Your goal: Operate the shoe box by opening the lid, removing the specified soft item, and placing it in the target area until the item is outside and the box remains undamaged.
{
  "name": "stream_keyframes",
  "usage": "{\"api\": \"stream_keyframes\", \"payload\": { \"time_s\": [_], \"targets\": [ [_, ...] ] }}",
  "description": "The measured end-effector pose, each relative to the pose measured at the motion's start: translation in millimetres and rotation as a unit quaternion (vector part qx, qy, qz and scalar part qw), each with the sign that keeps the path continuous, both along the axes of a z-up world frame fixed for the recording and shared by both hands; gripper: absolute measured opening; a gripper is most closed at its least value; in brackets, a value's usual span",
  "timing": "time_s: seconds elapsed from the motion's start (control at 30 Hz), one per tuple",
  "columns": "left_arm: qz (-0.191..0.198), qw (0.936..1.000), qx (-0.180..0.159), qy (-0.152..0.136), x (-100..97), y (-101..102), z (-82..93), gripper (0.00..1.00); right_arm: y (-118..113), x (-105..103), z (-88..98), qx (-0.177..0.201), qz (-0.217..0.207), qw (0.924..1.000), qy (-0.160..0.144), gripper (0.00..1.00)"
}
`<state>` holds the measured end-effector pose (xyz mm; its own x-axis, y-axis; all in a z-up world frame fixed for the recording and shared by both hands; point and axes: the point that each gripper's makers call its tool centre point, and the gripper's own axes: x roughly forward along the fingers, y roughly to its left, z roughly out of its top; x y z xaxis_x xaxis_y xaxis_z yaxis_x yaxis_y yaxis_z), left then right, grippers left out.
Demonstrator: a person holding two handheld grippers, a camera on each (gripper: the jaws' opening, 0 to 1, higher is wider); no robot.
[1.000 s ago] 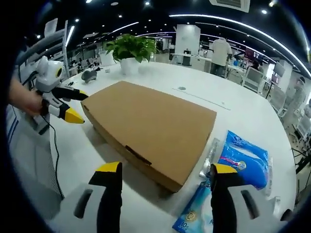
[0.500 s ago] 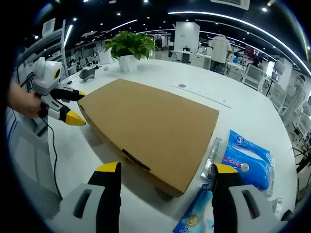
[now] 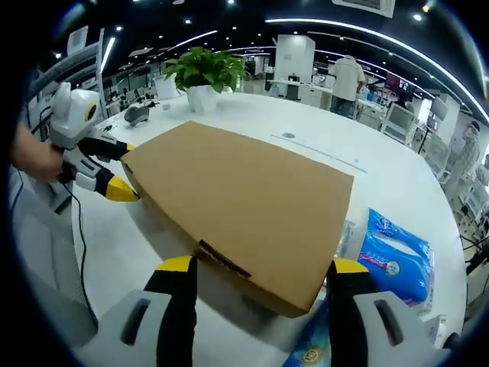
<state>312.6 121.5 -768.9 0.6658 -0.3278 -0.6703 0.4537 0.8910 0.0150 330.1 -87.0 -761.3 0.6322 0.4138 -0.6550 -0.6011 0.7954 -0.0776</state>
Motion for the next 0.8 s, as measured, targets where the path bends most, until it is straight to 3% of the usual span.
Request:
{"api": "stream_keyframes", "payload": {
  "time_s": [0.8],
  "targets": [
    [-0.009, 0.9999, 0.003, 0.007, -6.6, -2, 0.8, 0.58, -9, -13, 0.8, 0.004, -0.003, 1.0, 0.007, 0.64]
  ]
}}
